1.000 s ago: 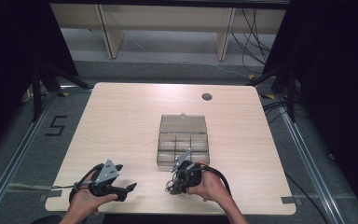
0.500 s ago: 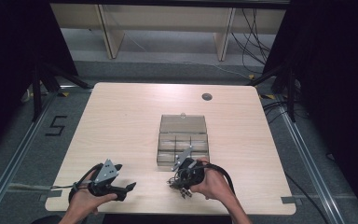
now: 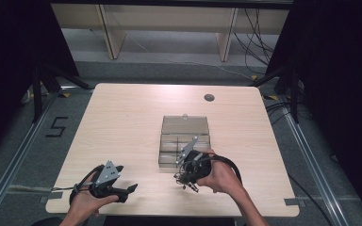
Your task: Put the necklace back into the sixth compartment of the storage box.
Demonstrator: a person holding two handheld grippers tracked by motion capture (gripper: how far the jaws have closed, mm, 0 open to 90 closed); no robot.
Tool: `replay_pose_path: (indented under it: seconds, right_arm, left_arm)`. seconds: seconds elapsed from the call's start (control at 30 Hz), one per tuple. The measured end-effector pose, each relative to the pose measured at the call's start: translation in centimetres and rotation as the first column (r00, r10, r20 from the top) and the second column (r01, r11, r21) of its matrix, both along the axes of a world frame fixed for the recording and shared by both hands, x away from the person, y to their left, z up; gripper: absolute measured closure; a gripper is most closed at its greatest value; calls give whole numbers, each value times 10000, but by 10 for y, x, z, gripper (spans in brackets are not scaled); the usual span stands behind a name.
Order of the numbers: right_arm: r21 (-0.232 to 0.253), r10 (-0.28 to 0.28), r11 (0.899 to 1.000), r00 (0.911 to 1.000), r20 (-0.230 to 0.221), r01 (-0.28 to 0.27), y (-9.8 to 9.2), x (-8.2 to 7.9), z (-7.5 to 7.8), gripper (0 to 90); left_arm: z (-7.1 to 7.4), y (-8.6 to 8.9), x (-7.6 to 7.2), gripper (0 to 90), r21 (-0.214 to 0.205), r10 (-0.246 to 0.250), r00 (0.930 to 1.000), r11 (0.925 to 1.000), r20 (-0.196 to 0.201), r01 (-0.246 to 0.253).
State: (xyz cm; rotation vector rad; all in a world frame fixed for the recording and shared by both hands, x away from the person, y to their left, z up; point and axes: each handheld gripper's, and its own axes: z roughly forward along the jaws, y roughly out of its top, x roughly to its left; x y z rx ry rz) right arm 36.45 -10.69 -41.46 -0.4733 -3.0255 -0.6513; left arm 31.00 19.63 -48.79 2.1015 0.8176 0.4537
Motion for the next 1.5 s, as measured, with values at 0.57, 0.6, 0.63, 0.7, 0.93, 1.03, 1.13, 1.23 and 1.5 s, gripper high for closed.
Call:
replay_pose_path:
  seconds: [0.57, 0.6, 0.63, 0.7, 0.93, 1.03, 1.13, 1.23, 1.5]
  right_arm:
    - [61, -402, 9992, 9991, 163, 401, -20, 11, 48, 867]
    - [62, -502, 9987, 9980, 378, 500, -25, 14, 56, 867]
    - [42, -521, 9986, 9979, 378, 520, -27, 15, 58, 867]
    - [-57, -568, 9983, 9969, 540, 572, -30, 18, 64, 867]
    - [-368, -945, 9947, 9942, 515, 965, -34, 30, 72, 867]
    - [-509, -920, 9943, 9949, 418, 941, -32, 42, 67, 867]
    - [-495, -822, 9952, 9956, 442, 844, -29, 51, 63, 866]
    - [-454, -889, 9949, 9954, 361, 905, -27, 57, 58, 867]
    - [-643, -1098, 9918, 9938, 171, 1107, -26, 72, 47, 866]
  left_arm:
    - [0, 0, 1, 174, 361, -38, 10000, 9993, 8, 38]
    - [-1, 0, 1, 174, 358, -51, 10000, 9993, -3, 51]
    - [-1, 0, 1, 174, 361, -63, 10000, 9993, -15, 63]
    - [0, 1, 1, 174, 474, -187, 9998, 9987, 50, 185]
    - [0, 0, 0, 174, 343, -155, 9999, 9993, 15, 155]
    - [-1, -1, 0, 174, 188, -118, 9999, 9998, 35, 117]
    - [-1, -1, 0, 174, 124, -102, 9999, 9999, -25, 102]
    - [0, -1, 0, 174, 128, -125, 9999, 9998, 43, 124]
    - [0, 0, 0, 174, 227, -193, 9998, 9996, 40, 192]
